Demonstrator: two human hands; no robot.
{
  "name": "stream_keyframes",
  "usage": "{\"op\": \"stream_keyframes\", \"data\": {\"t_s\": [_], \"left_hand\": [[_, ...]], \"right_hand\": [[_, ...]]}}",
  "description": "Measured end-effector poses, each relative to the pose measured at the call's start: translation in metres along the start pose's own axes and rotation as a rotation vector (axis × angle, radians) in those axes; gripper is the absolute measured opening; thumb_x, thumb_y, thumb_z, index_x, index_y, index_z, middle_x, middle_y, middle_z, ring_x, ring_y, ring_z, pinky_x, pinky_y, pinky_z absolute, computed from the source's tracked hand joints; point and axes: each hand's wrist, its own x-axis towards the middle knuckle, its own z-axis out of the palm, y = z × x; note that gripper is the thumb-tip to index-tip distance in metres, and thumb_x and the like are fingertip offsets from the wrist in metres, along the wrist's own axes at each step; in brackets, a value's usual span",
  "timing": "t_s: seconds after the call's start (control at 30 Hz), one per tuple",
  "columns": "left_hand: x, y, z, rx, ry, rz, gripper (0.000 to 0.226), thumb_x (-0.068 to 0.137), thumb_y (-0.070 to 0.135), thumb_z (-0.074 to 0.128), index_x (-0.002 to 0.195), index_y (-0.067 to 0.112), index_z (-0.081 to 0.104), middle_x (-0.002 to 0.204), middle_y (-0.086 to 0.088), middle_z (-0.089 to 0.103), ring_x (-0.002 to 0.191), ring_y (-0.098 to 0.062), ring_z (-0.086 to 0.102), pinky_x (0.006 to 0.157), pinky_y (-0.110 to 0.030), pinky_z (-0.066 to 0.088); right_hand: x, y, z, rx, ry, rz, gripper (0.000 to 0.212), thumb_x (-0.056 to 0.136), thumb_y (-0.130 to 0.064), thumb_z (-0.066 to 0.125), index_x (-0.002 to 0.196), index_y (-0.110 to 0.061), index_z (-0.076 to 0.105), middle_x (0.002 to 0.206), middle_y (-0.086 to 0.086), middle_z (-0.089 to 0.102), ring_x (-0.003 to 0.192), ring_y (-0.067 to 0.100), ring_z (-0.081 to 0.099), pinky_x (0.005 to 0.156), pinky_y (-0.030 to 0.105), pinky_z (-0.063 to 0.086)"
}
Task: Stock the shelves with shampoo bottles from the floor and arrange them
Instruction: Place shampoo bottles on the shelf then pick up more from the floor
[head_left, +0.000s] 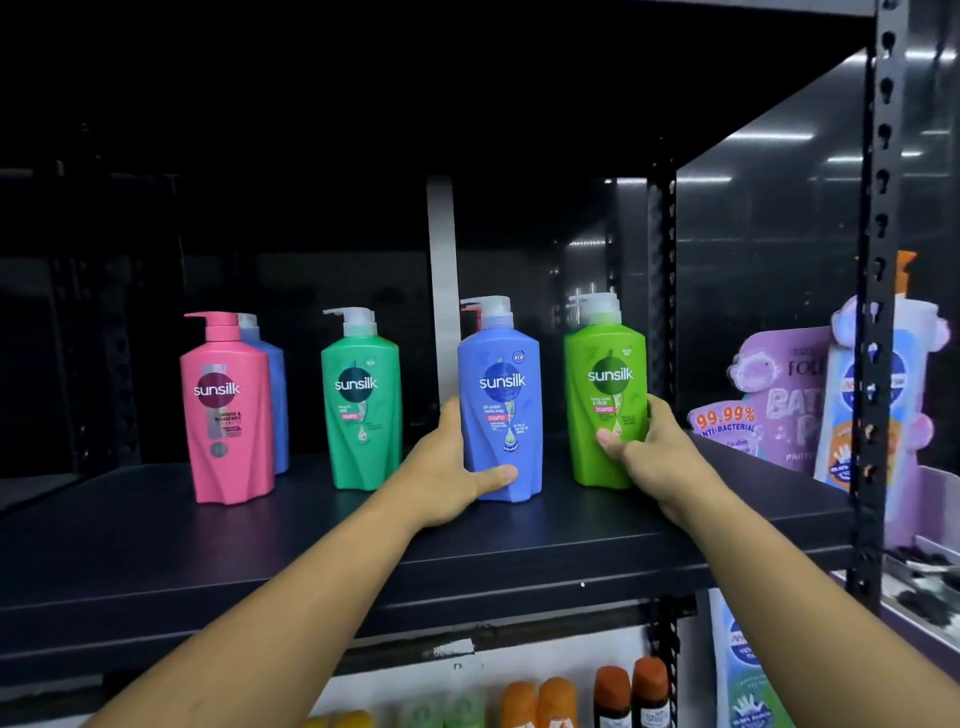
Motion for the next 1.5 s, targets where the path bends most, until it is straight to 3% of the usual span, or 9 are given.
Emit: {"op": "stream_keyframes", "data": {"t_s": [0.17,0.3,0.47,0.9,1.07,1.17,1.3,1.37,1.5], "left_hand": [[0.004,-0.006,0.005,0.025,0.013,0.013,0.095,0.085,0.032,0.082,0.154,0.04,0.017,0.135,0.013,0.062,0.12,-0.011,0.062,0.109,-0.038,0.048],[0.006,-0.009,0.005,0.042,-0.029,0.022,0.098,0.087,0.026,0.078,0.156,0.047,0.011,0.138,0.012,0.061,0.122,-0.011,0.062,0.11,-0.041,0.048],[0.008,-0.008,0.009,0.049,-0.025,0.026,0.092,0.086,0.031,0.078,0.154,0.041,0.017,0.133,0.012,0.063,0.116,-0.01,0.065,0.107,-0.04,0.051],[0.005,-0.005,0.008,0.061,-0.034,0.04,0.092,0.091,0.027,0.075,0.157,0.041,0.012,0.127,0.012,0.063,0.107,-0.01,0.068,0.103,-0.037,0.053],[0.002,0.0,0.007,0.075,-0.04,0.043,0.086,0.093,0.027,0.074,0.156,0.039,0.016,0.128,0.011,0.062,0.108,-0.008,0.067,0.101,-0.03,0.051],[0.002,-0.001,0.008,0.098,-0.037,0.04,0.082,0.093,0.028,0.074,0.154,0.037,0.021,0.128,0.01,0.063,0.106,-0.007,0.066,0.099,-0.03,0.052],[0.002,0.0,0.009,0.119,-0.031,0.024,0.073,0.093,0.031,0.073,0.15,0.032,0.027,0.126,0.007,0.065,0.103,-0.01,0.068,0.098,-0.033,0.054],[0.001,0.002,0.009,0.176,-0.036,-0.003,0.068,0.093,0.037,0.07,0.148,0.031,0.029,0.12,0.006,0.066,0.101,-0.014,0.067,0.097,-0.036,0.054],[-0.007,0.006,0.008,0.385,-0.072,-0.084,0.061,0.094,0.053,0.061,0.142,0.029,0.033,0.114,0.003,0.066,0.101,-0.022,0.065,0.093,-0.043,0.054]], "right_hand": [[0.001,0.003,-0.002,-0.007,0.064,0.01,0.053,0.091,-0.016,0.072,0.133,-0.031,0.043,0.112,-0.005,0.067,0.107,0.021,0.065,0.099,0.048,0.053],[0.009,0.015,-0.006,-0.072,0.138,0.032,0.039,0.08,-0.038,0.067,0.111,-0.048,0.045,0.111,-0.006,0.068,0.108,0.026,0.063,0.098,0.052,0.053],[0.018,0.02,-0.008,-0.097,0.1,0.06,0.102,0.05,-0.057,0.077,0.139,-0.041,0.031,0.124,-0.006,0.064,0.117,0.025,0.061,0.101,0.051,0.051],[0.004,0.006,-0.005,-0.17,0.168,0.037,0.075,0.088,-0.015,0.074,0.146,-0.024,0.028,0.125,0.004,0.059,0.114,0.029,0.057,0.102,0.051,0.05],[0.002,0.004,-0.005,-0.172,0.178,0.044,0.084,0.087,-0.014,0.075,0.152,-0.019,0.023,0.125,0.003,0.058,0.114,0.028,0.056,0.102,0.048,0.049],[0.001,0.002,-0.007,-0.194,0.266,0.008,0.1,0.069,-0.026,0.08,0.151,-0.022,0.024,0.132,0.007,0.055,0.12,0.032,0.054,0.104,0.05,0.048],[-0.01,-0.004,-0.008,-0.352,0.448,-0.27,0.062,0.076,-0.02,0.077,0.13,-0.01,0.047,0.122,0.01,0.053,0.115,0.03,0.048,0.101,0.049,0.044],[-0.02,-0.008,-0.005,-0.375,0.428,-0.421,0.043,0.08,-0.017,0.071,0.119,-0.013,0.053,0.11,0.004,0.056,0.103,0.023,0.053,0.091,0.041,0.047],[-0.031,-0.011,0.006,-0.532,-0.045,-0.508,0.014,0.083,-0.023,0.068,0.097,-0.023,0.066,0.08,-0.01,0.065,0.075,0.01,0.062,0.073,0.031,0.051]]}}
